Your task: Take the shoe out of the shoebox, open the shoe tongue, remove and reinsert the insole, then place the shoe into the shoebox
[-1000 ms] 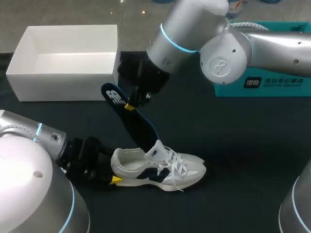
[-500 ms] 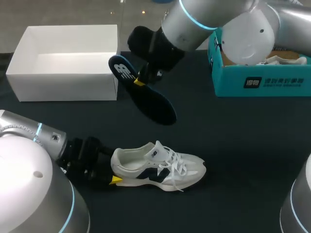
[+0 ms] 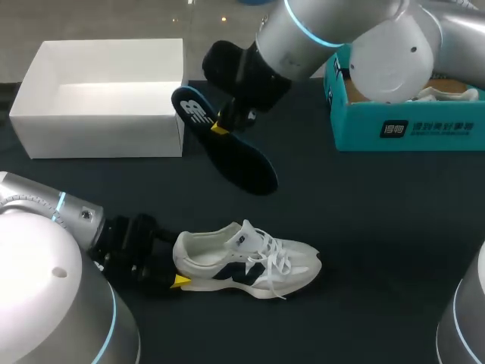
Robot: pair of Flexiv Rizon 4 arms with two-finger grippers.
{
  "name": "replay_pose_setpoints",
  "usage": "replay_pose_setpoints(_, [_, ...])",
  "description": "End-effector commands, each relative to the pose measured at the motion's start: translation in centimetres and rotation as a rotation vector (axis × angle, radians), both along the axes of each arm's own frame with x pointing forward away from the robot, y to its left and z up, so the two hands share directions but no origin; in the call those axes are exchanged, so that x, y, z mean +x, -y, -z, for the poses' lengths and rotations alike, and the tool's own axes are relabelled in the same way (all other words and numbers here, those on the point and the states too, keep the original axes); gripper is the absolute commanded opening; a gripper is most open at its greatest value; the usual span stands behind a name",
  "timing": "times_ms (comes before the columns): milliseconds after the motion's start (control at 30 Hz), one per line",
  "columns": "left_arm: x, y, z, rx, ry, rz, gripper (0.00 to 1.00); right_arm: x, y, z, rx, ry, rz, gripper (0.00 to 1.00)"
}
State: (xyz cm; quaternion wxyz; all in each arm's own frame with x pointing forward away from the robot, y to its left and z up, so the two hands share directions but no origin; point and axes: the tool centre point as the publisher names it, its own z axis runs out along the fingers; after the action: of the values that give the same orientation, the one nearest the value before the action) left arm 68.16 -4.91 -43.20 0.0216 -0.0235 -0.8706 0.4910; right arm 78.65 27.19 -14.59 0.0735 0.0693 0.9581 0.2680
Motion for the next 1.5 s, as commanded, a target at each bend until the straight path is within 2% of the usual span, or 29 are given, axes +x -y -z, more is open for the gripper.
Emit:
replay_pose_setpoints(33, [0.4,0.3,1.8,0.003,-0.001,0.002,0.00,0.0,-0.1,0.1,-0.001,0.000,0.001,0.00])
replay_pose_setpoints(300, [0.4,0.3,1.8,0.003,-0.001,0.002,0.00,0.0,-0.1,0.1,-0.001,0.000,0.001,0.00])
replay_pose_setpoints(400, [0.4,0.3,1.8,0.003,-0.001,0.002,0.00,-0.2,0.2,-0.8,0.042,-0.016,0.015,0.00])
replay_pose_setpoints(767, [0.4,0.3,1.8,0.003,-0.001,0.002,0.00,-1.4,1.5,-4.1,0.200,-0.156,0.009,0.00])
replay_pose_setpoints(967, [0.4,0.3,1.8,0.003,-0.001,0.002,0.00,-2.9,2.9,-6.0,0.282,-0.156,0.000,0.00])
replay_pose_setpoints(1500, [0.4,0.3,1.8,0.003,-0.001,0.002,0.00,-5.9,3.3,-12.2,0.334,-0.183,-0.034,0.00])
